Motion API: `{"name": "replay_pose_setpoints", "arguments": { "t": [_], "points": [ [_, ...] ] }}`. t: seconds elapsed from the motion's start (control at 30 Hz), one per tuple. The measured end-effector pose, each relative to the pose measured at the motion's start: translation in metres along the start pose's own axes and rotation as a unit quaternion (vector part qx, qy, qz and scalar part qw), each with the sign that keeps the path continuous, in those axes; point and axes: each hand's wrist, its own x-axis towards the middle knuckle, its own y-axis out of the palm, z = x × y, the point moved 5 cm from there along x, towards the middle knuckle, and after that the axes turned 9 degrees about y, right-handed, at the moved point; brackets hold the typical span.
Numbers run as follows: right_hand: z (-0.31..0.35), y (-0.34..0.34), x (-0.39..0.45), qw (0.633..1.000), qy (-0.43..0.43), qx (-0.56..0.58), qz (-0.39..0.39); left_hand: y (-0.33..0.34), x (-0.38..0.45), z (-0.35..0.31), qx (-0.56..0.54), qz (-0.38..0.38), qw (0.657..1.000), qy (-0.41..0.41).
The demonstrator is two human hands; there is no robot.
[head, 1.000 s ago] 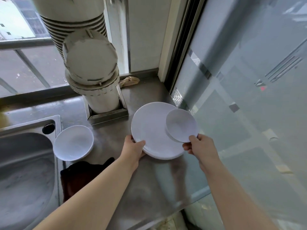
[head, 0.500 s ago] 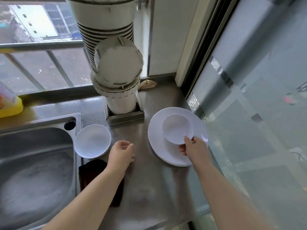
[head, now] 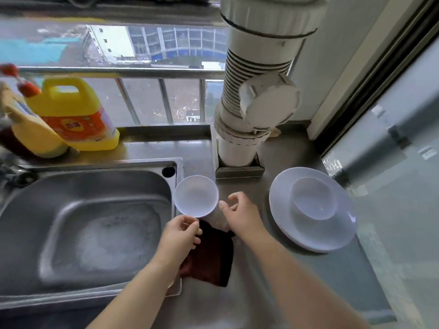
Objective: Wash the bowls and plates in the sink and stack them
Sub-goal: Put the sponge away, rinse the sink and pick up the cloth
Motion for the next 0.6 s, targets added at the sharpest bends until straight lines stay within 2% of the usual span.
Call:
{"name": "replay_pose_setpoints", "arguments": {
  "t": [0.1, 0.23, 0.47, 0.6],
  "points": [
    [0.007, 0.042, 0.019, 0.996, 0.075, -0.016, 0.049, -0.036, 0.002, 0.006, 0.02, -0.034, 0.999, 0.004],
    [0.008, 0.047, 0.021, 0.996, 0.081, -0.011, 0.02, -0.066, 0.005, 0.009, 0.068, -0.049, 0.996, 0.026],
    [-0.015, -0.06, -0.022, 0.99, 0.011, 0.035, -0.137, -0.046, 0.013, -0.001, 0.105, 0.016, 0.992, 0.067],
    [-0.05, -0.135, -0.033, 0.97, 0.044, 0.057, -0.232, -0.026, 0.016, -0.006, 0.107, 0.038, 0.991, 0.069]
  ]
}}
